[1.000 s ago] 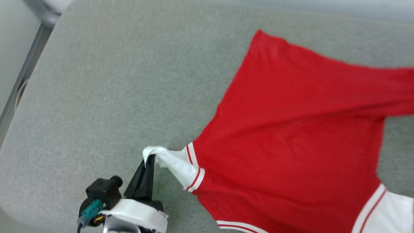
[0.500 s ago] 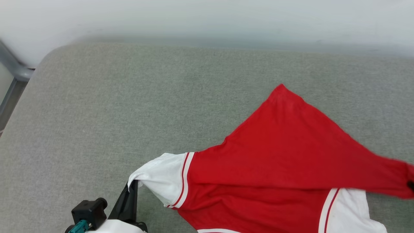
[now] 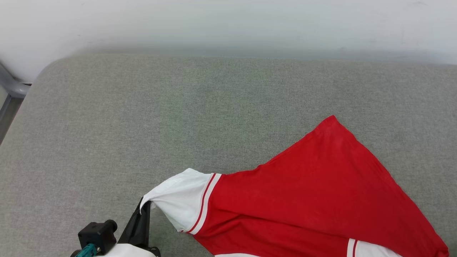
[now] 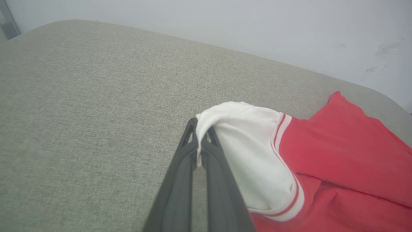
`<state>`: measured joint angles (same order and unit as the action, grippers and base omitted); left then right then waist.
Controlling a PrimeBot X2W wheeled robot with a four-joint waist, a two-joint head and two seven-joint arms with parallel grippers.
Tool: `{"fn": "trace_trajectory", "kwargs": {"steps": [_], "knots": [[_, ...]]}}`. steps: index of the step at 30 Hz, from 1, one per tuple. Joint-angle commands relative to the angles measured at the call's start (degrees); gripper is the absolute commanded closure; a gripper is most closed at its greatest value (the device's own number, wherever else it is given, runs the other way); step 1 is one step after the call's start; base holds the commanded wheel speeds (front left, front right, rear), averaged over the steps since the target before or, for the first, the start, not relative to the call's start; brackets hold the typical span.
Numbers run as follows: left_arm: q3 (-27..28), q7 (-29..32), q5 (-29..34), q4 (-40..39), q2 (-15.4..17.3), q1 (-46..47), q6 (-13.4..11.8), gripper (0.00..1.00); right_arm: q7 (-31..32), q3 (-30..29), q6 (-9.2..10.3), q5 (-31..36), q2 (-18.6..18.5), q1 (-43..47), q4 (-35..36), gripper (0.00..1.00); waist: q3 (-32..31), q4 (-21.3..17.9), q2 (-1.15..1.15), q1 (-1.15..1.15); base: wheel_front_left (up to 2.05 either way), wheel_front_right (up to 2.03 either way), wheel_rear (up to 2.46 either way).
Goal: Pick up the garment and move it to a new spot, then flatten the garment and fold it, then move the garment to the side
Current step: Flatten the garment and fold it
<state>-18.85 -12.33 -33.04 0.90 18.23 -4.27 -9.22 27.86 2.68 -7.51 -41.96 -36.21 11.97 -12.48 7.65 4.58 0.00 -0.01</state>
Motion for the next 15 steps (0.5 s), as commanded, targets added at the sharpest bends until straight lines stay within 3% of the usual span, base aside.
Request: {"fn": "trace_trajectory", "kwargs": {"steps": [1, 2, 3, 4, 15], "knots": [[0.0, -0.1, -0.1, 0.1, 0.4, 0.4, 0.1, 1.0, -0.5, -0.3, 0.05, 0.1, 1.1, 0.6, 0.0, 1.0, -0.1, 0.0, 0.0, 0.01, 0.0, 0.0, 0.0], [0.1, -0.2, -0.2, 0.1, 0.4, 0.4, 0.1, 1.0, -1.1, -1.1, 0.06, 0.1, 1.2, 0.1, 0.5, 0.86, -0.3, 0.0, 0.0, 0.01, 0.0, 0.0, 0.0], [0.1, -0.2, -0.2, 0.1, 0.4, 0.3, 0.0, 1.0, -1.6, -1.7, 0.06, 0.3, 1.1, -0.5, 1.2, 0.06, -0.4, 0.0, 0.0, 0.01, 0.0, 0.0, 0.0], [0.0, -0.3, -0.2, 0.1, 0.4, 0.1, -0.1, 1.0, -2.1, -2.4, 0.06, 0.5, 0.9, -1.2, 1.9, 0.0, -0.5, 0.0, 0.0, 0.01, 0.0, 0.0, 0.0], [-1.5, 0.1, 0.7, -1.0, 0.0, 2.0, 0.3, 1.0, -3.8, -7.4, 0.05, 3.6, -2.9, -10.8, 15.6, 0.0, 1.0, 2.4, 0.0, 0.01, 0.0, 0.0, 0.0]]}}
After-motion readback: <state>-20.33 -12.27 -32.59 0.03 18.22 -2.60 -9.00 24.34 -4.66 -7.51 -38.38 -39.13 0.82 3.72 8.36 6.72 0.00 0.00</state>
